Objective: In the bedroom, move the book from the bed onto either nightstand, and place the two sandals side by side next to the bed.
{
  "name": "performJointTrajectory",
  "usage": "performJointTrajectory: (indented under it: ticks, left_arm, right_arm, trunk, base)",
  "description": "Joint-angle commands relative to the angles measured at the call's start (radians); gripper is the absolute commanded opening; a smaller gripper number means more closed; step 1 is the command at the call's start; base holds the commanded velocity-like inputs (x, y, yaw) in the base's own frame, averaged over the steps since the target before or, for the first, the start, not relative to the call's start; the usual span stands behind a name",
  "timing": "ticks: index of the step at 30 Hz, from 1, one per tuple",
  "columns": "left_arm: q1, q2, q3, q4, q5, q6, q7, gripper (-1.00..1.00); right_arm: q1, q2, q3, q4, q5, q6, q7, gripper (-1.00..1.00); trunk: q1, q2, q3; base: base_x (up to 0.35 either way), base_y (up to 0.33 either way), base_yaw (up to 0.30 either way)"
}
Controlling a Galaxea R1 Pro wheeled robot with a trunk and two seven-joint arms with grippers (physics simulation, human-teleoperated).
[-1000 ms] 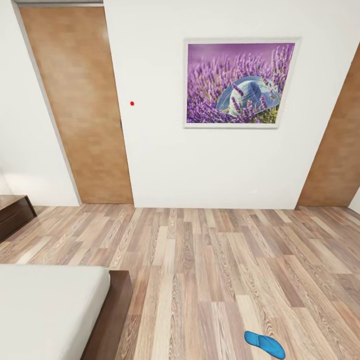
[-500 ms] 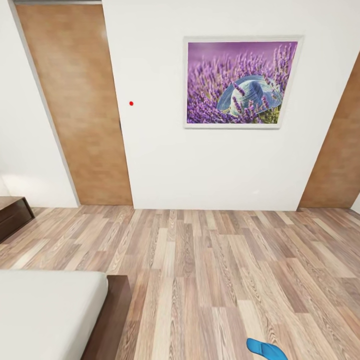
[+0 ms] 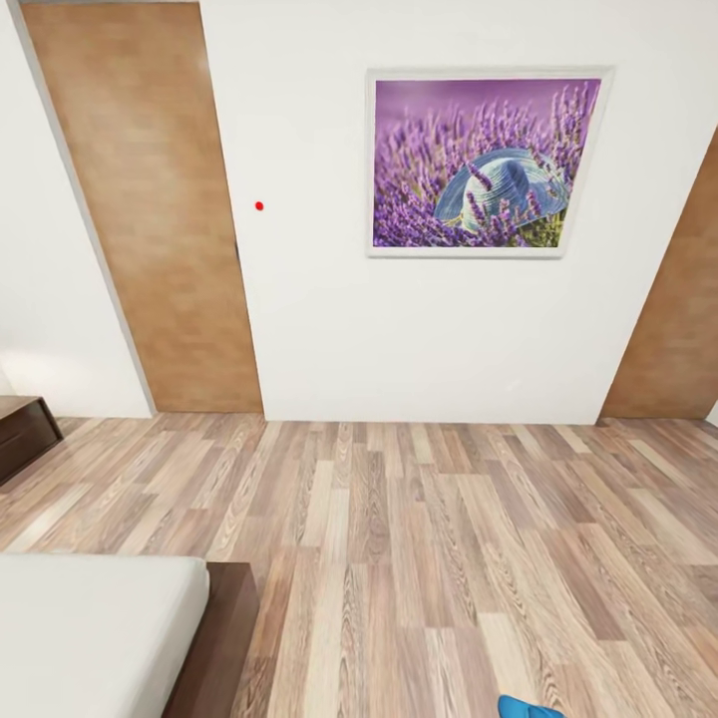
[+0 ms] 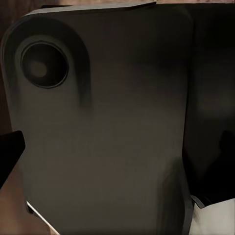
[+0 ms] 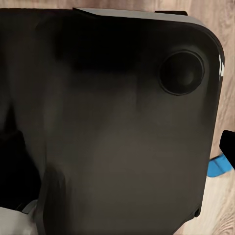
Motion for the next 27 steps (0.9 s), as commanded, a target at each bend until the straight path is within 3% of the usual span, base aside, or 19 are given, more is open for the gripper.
performJointTrajectory:
  ticks: [1,27]
  left_arm:
    - [-0.001,0.0,-0.001,0.001,0.0,-0.004,0.0,1.0]
    - [-0.001,0.0,-0.001,0.001,0.0,-0.003,0.0,1.0]
  right_arm:
    - [0.0,0.0,0.0,0.0,0.001,-0.003,0.001,1.0]
    - [0.0,0.0,0.0,0.0,0.001,-0.003,0.001,1.0]
  trunk:
    - [0.0,0.0,-0.001]
    - [0.0,0.0,-0.001]
  base:
    - [0.136,0.0,0.0]
    - [0.124,0.0,0.0]
